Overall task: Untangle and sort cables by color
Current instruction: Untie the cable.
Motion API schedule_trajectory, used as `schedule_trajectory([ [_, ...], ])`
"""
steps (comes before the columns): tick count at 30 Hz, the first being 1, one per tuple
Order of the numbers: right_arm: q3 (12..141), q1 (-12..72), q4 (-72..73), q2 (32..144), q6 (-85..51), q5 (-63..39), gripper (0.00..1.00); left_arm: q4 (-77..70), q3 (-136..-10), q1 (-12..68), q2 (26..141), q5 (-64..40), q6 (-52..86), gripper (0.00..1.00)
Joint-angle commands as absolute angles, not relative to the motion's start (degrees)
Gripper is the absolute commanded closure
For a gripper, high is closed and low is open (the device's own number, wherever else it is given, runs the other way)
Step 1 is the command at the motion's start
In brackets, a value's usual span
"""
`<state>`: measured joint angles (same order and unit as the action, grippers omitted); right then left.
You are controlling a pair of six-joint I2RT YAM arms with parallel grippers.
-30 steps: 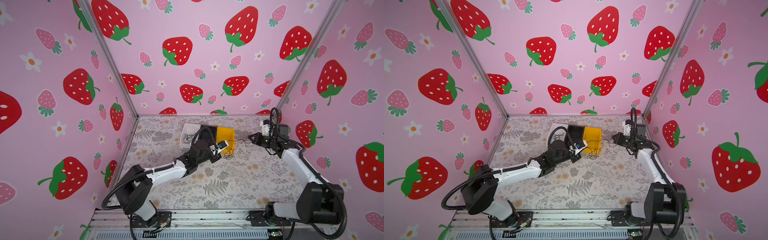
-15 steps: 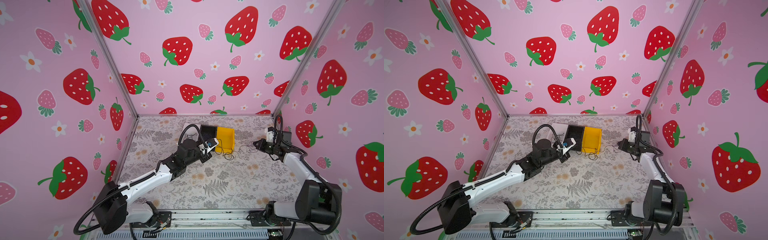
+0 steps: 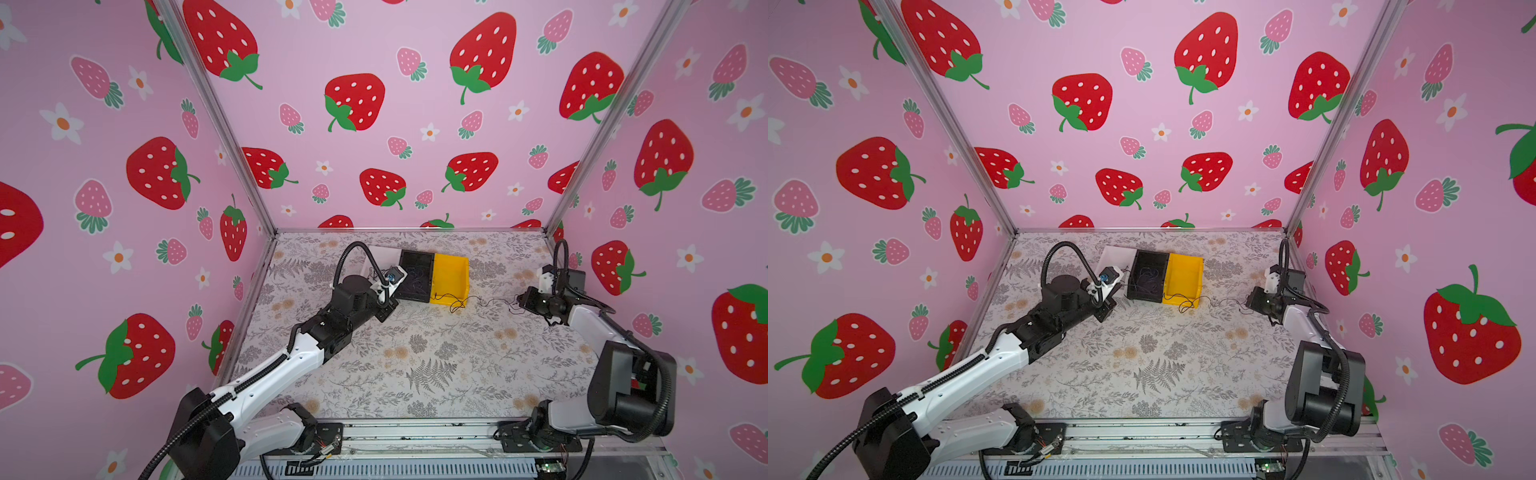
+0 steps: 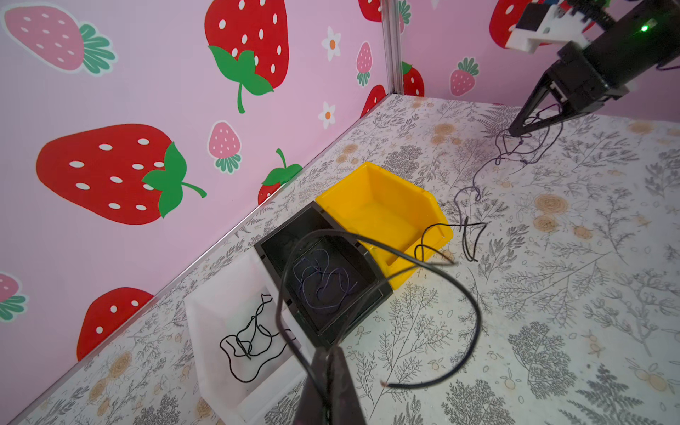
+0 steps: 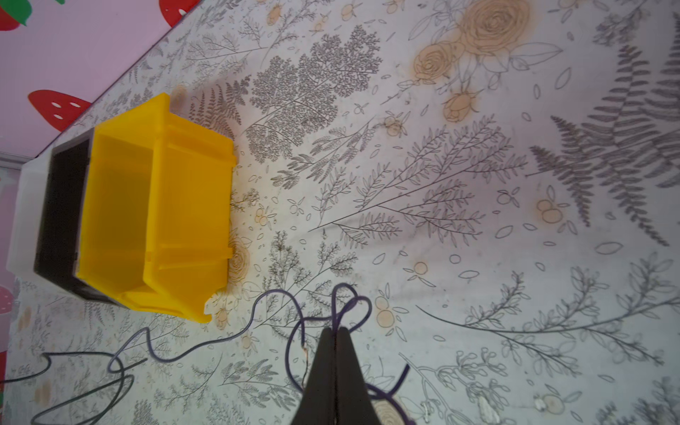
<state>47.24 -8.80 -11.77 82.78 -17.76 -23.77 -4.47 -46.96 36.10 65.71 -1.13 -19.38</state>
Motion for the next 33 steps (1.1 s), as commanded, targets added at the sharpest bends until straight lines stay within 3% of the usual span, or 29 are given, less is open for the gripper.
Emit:
schedule_trajectory([
  [1,47.29,-10.24,-11.98,84.3,-15.13,-21.49,1.0,-2.64,-45.6,35.51,63.76,0.18,-18.44,1.0],
  [23,50.77,-12.74,-11.77,90.85,-11.45,-8.81,1.0,2.5,-43.51,31.01,56.36,2.4,-18.41,1.0],
  [33,53.6,-14.24,-11.56,95.06,-11.99,-10.48,1.0,4.7,-42.19,25.58,52.18,0.2,-19.05,1.0],
])
